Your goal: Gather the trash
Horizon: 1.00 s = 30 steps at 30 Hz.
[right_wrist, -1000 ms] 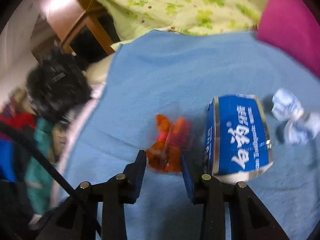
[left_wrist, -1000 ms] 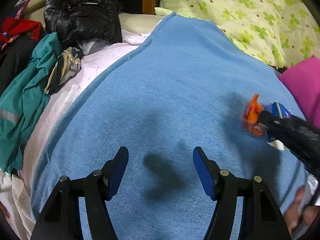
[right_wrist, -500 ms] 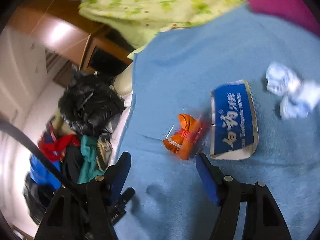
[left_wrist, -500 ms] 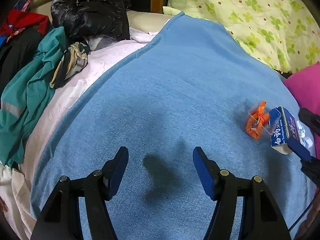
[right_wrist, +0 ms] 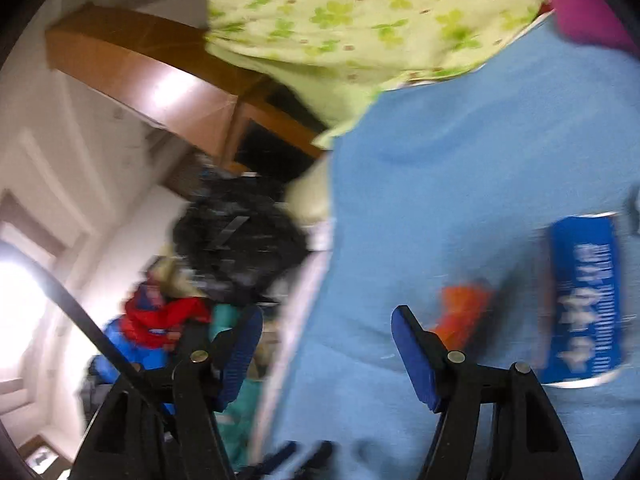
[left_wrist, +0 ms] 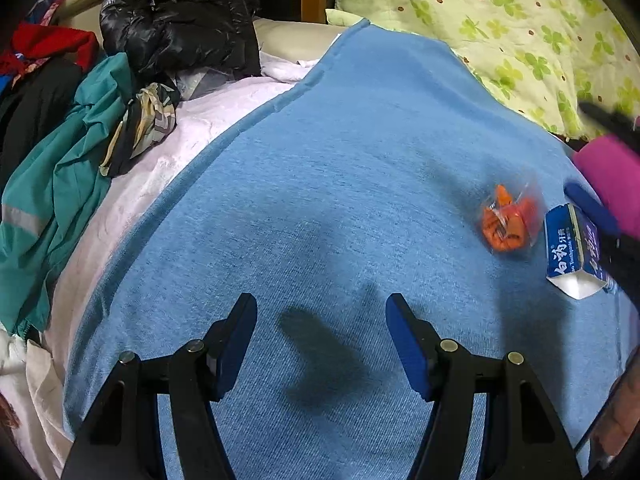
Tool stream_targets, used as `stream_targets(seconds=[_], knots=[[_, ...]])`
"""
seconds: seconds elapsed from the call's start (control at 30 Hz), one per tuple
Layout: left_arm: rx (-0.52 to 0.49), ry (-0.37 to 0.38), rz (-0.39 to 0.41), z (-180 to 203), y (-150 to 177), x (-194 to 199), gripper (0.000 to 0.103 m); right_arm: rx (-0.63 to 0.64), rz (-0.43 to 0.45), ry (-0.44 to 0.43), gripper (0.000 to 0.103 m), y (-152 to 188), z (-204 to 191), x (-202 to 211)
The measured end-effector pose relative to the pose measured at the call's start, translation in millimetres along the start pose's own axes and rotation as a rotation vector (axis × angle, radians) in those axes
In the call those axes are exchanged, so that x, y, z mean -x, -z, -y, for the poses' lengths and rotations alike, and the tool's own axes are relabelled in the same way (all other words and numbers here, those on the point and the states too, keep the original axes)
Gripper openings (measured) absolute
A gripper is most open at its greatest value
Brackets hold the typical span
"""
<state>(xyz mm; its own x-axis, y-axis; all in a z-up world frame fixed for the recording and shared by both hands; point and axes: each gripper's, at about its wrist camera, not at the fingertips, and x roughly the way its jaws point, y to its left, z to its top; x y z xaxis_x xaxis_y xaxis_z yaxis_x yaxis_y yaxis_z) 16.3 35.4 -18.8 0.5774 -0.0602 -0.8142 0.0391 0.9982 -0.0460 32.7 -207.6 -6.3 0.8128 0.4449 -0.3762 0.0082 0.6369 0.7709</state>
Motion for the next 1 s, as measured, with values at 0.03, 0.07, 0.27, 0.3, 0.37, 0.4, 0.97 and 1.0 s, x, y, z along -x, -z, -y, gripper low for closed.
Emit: stream_targets(seconds=[0.03, 0.07, 0.27, 0.3, 0.37, 0.4, 0.97, 1.0], knots=[[-0.006, 0.0, 0.001, 2, 0, -1, 0.068, -0.02, 0.007, 0.022, 0.072, -1, 5, 5], [-0.014, -0.002, 0.002, 3, 0, -1, 0.068, -0.035, 0.018, 0.043, 0.072, -4, 8, 12], [-0.055, 0.078, 0.078, 17, -2, 11, 0.068, -0.037, 0.123, 0.158, 0.071, -20, 18, 60], [-0.075, 0.11, 0.098, 24, -3, 14, 0.068, -0.034, 0.125, 0.202, 0.071, -21, 20, 65], [-0.103, 0.14, 0.129, 36, -5, 17, 0.068, -0.04, 0.111, 0.262, 0.071, -24, 26, 73], [-0.122, 0.147, 0.149, 45, -7, 17, 0.069, -0.054, 0.099, 0.279, 0.071, -24, 32, 75], [-0.18, 0.142, 0.195, 83, -24, -5, 0.07, 0.115, -0.068, 0.582, 0.068, -8, 48, 13], [-0.19, 0.147, 0.202, 87, -24, -6, 0.07, 0.127, -0.067, 0.6, 0.055, -7, 49, 13]])
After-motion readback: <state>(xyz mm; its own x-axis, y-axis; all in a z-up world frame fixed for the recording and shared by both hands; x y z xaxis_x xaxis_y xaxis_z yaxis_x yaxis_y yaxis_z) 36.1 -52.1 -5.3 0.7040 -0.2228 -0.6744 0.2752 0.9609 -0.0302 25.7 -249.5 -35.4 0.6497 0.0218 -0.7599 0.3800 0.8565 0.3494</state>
